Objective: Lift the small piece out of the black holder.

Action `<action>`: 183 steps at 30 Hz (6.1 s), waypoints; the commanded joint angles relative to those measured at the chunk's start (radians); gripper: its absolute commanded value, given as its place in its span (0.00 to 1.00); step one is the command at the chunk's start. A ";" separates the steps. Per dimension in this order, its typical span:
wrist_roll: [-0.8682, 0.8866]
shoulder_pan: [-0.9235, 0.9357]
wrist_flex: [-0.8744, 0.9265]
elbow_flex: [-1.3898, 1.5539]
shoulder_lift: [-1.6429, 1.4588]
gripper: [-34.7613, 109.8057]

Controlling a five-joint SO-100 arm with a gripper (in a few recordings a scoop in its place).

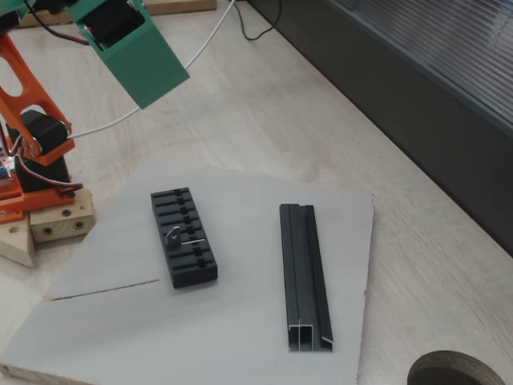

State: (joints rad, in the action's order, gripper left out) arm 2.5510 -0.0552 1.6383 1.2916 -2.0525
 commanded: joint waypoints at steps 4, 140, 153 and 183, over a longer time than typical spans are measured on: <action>0.012 -0.012 0.011 0.000 -0.012 0.34; 0.008 0.040 0.012 0.313 0.337 0.56; 0.005 0.040 0.000 0.437 0.336 0.56; -0.133 0.126 -0.002 0.431 0.426 0.56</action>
State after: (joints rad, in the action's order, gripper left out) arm 2.3976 0.0660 1.6245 1.7319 -1.6291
